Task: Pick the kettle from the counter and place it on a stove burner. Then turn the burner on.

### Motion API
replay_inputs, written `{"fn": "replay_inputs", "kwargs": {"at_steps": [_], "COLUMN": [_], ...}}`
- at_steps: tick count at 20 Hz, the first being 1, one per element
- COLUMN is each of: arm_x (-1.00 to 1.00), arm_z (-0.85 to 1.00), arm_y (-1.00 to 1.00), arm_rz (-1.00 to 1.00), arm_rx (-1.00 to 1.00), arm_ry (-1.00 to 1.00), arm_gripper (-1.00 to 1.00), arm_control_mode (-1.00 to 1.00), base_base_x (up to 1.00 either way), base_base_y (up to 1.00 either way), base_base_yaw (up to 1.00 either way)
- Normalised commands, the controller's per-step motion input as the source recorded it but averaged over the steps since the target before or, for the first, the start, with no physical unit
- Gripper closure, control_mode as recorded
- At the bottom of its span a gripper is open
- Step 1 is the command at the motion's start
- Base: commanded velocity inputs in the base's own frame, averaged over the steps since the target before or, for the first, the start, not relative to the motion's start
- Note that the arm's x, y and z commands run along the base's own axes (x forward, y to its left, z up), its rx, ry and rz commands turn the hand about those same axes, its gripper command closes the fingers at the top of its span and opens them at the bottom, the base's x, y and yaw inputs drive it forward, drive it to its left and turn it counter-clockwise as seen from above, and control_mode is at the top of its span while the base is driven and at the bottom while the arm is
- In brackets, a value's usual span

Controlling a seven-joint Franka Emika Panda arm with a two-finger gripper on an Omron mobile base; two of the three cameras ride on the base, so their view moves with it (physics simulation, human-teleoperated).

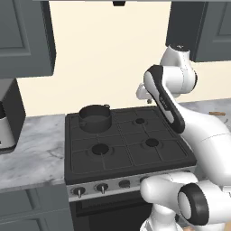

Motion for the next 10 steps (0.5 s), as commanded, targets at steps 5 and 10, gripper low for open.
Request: {"fn": "replay_inputs", "kwargs": {"at_steps": [5, 10], "arm_x": [-0.13, -0.27], "arm_z": [0.00, -0.04], "arm_y": [-0.09, -0.25], "arm_rz": [-0.02, -0.04], "arm_rx": [0.00, 0.00], "arm_ry": [0.00, 0.00], "arm_gripper": [-1.00, -1.00], "arm_control_mode": [-1.00, -1.00], "base_base_x": [0.00, 0.00], "base_base_y": [0.00, 0.00], "base_base_yaw": [0.00, 0.00]}}
